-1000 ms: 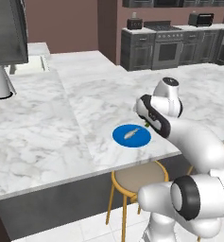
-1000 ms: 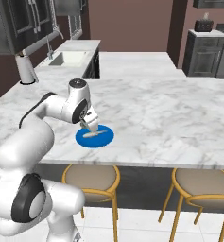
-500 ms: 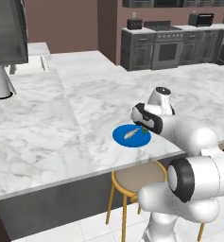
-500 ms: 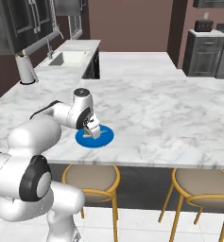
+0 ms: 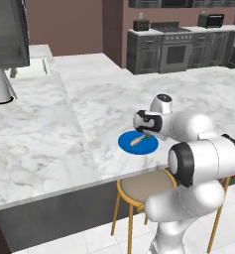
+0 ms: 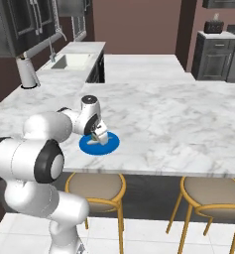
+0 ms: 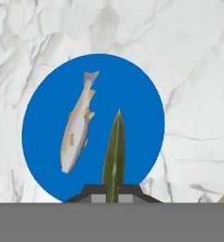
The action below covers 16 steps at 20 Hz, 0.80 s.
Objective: Take the lemon wedge from the fridge and place it on the plate with fish on the dining counter.
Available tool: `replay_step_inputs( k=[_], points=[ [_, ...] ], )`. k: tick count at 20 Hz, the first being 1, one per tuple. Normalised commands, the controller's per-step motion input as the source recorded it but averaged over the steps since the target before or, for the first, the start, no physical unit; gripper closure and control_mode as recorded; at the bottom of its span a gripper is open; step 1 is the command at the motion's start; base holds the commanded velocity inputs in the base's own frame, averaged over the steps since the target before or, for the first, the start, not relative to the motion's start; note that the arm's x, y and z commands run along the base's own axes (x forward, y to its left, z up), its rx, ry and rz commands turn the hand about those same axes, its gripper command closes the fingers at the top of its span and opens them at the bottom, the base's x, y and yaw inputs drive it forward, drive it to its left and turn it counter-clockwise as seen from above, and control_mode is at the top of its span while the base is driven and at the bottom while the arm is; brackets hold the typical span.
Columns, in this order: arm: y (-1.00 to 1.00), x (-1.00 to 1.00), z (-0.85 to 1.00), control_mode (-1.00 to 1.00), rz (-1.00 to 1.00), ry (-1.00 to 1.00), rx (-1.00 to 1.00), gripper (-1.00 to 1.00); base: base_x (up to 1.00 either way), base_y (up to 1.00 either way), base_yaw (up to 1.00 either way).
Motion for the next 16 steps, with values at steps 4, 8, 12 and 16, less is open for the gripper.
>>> replay_step_inputs(
  k=[4,8,12,16],
  points=[
    [0.0,0.32,-0.21,-1.0,0.0,0.04,0.0,1.0,0.0,0.0,0.0],
    [0.0,0.0,-0.31,-1.0,0.0,0.07,0.0,1.0,0.0,0.0,0.0],
    [0.0,0.0,-0.34,-1.0,0.0,0.06,0.0,1.0,0.0,0.0,0.0],
    [0.0,0.14,-0.23,-1.0,0.0,0.01,0.0,1.0,0.0,0.0,0.0]
  ],
)
